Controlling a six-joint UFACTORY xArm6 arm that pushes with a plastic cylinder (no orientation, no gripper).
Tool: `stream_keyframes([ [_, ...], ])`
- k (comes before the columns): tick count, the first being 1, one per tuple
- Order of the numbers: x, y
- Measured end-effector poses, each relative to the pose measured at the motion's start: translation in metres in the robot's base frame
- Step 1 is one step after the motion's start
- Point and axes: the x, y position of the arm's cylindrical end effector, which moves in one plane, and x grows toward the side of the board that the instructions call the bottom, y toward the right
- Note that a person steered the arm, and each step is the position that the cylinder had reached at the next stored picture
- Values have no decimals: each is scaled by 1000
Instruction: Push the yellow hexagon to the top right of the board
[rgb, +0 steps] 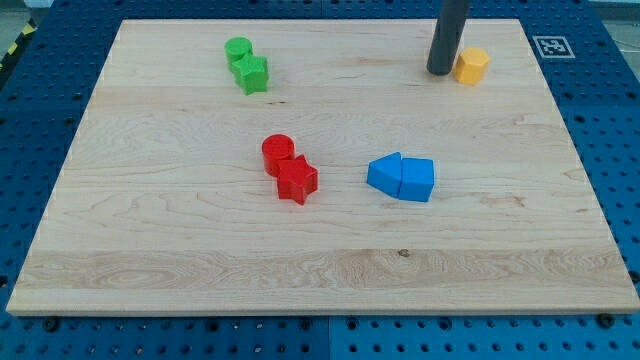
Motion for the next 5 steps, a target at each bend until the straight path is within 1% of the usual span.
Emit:
stream_keyframes([
  [1, 21, 15],
  [2, 20, 48],
  [3, 0, 70],
  [4, -4, 79],
  [5, 16, 56],
])
